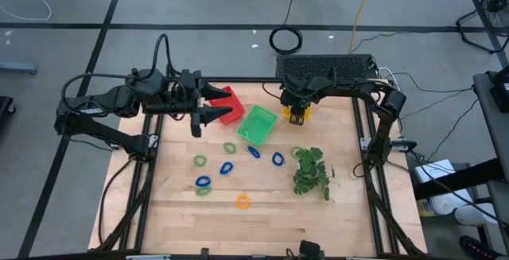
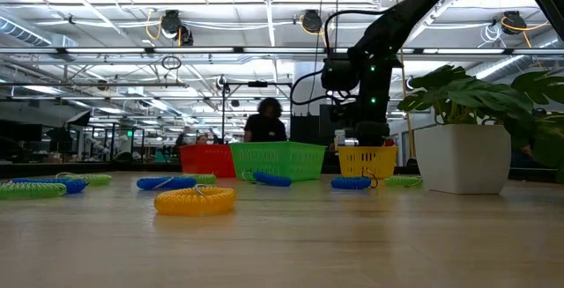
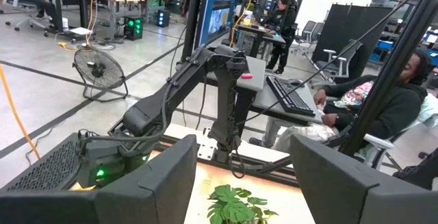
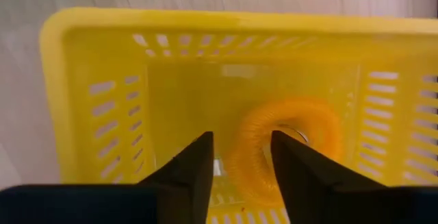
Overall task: Sort spring keychains
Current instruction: Put the yellow spring keychain into the yellow bin
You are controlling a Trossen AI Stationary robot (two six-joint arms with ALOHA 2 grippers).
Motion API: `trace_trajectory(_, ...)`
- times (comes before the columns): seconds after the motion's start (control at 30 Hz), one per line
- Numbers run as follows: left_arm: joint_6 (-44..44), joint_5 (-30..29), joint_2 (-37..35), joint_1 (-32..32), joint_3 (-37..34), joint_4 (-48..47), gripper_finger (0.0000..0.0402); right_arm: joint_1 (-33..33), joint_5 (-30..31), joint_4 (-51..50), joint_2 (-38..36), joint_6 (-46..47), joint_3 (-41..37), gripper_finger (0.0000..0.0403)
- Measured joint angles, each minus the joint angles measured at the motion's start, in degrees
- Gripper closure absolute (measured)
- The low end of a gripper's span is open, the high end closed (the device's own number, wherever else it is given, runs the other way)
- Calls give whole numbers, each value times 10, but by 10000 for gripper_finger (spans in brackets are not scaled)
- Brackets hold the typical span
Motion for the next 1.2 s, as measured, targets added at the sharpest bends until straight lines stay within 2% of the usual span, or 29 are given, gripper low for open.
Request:
trace_trajectory(0.37,0,0,0,0,0,0,158,0,-3,-12,0,19,0,204)
trace_trajectory(0.73,1,0,0,0,0,0,158,0,-8,-48,-11,18,76,189)
trace_trajectory(0.87,3,0,0,0,0,0,158,0,-41,-44,-41,19,92,189)
trace_trajectory(1.2,23,-1,0,2,0,1,158,29,-37,-26,-170,73,93,190)
